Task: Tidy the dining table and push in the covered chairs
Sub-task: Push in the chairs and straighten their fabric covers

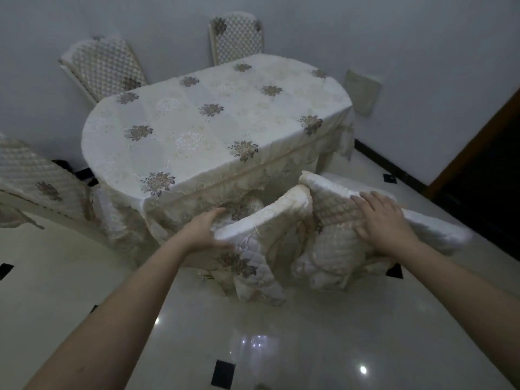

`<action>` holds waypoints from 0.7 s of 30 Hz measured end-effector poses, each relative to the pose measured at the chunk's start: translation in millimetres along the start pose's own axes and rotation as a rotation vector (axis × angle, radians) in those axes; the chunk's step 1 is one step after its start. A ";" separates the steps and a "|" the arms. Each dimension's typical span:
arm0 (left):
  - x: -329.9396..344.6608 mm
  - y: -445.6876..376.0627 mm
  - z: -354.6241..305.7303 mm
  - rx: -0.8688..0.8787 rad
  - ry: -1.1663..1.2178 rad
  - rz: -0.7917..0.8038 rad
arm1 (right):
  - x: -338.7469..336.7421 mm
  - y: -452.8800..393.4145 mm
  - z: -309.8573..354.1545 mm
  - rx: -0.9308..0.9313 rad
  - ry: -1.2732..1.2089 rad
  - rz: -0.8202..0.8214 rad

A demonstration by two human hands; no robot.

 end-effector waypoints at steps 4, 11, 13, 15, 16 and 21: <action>-8.0 -33.7 -92.2 0.182 -0.003 -0.092 | -11.0 16.7 -52.1 0.176 -0.024 -0.043; 15.7 -79.6 -213.2 0.322 -0.160 -0.153 | -12.3 29.5 -124.0 0.330 -0.027 0.010; 18.3 -91.2 -235.0 0.337 -0.203 -0.183 | -11.0 29.9 -140.4 0.351 -0.079 0.040; 20.0 -104.7 -252.0 0.348 -0.233 -0.176 | -10.2 28.0 -154.6 0.358 -0.126 0.067; 21.3 -112.7 -258.1 0.355 -0.246 -0.168 | -10.0 26.7 -161.0 0.357 -0.143 0.073; 31.0 -140.1 -281.1 0.363 -0.333 -0.175 | -6.6 20.7 -183.7 0.319 -0.237 0.059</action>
Point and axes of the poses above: each hand's wrist, its own y-axis away from the middle knuckle, its own x-axis out of the palm, z = x × y, the point moved 1 cm from there along -y, towards the middle knuckle, and after that the axes turned 10 degrees about -y, right-handed, at the moved point
